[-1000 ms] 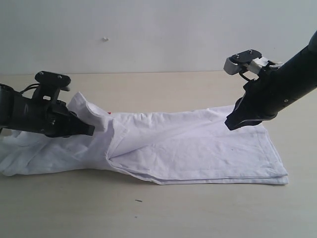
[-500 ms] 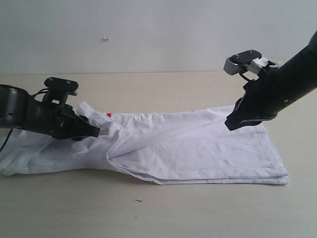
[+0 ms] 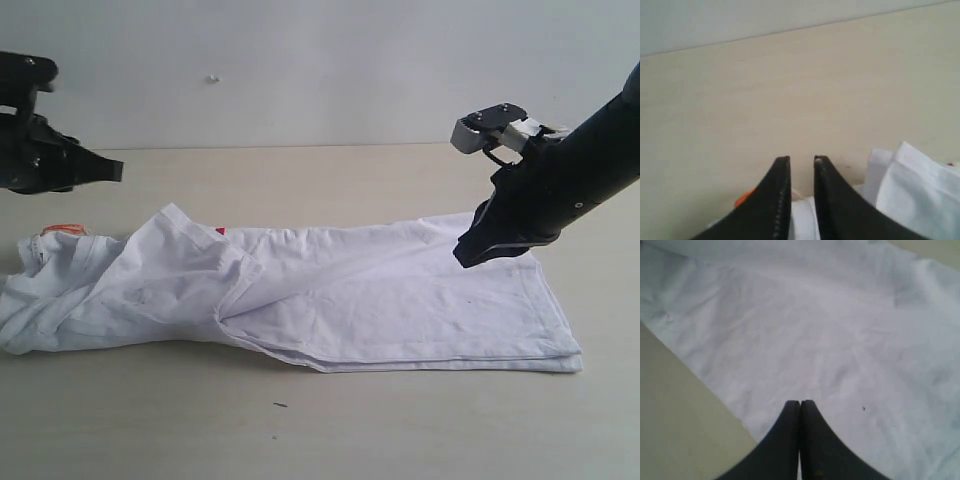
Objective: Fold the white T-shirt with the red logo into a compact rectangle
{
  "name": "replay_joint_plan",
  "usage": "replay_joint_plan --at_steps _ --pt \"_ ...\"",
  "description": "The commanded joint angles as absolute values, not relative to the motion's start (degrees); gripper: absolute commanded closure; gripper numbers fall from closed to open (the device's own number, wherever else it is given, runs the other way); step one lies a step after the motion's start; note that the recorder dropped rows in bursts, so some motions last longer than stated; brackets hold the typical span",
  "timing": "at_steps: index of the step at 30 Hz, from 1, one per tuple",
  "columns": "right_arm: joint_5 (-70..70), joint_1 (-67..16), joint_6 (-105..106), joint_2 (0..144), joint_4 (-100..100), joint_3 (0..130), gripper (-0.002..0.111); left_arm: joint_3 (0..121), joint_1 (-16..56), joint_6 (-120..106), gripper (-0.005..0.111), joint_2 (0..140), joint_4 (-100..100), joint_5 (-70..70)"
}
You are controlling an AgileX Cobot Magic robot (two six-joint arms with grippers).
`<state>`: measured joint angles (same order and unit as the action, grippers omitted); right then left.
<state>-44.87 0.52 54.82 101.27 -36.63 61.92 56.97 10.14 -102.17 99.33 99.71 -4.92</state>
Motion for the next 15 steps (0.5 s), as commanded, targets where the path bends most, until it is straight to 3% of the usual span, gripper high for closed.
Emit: replay_joint_plan --at_steps 1,4,9,15 --pt "-44.94 0.65 55.35 100.80 -37.05 62.18 0.108 54.85 7.00 -102.58 0.095 97.33 99.95 -4.65" --pt "-44.94 0.65 55.35 100.80 -37.05 62.18 0.108 52.01 3.81 -104.14 0.096 96.69 99.95 -4.24" --pt "-45.32 0.65 55.23 100.80 -37.20 62.18 0.108 49.04 -3.11 -101.25 0.096 96.69 99.95 8.27" --pt "-44.46 0.65 54.03 100.80 -37.21 62.18 0.108 46.68 -4.59 -101.05 0.096 96.69 99.95 10.86"
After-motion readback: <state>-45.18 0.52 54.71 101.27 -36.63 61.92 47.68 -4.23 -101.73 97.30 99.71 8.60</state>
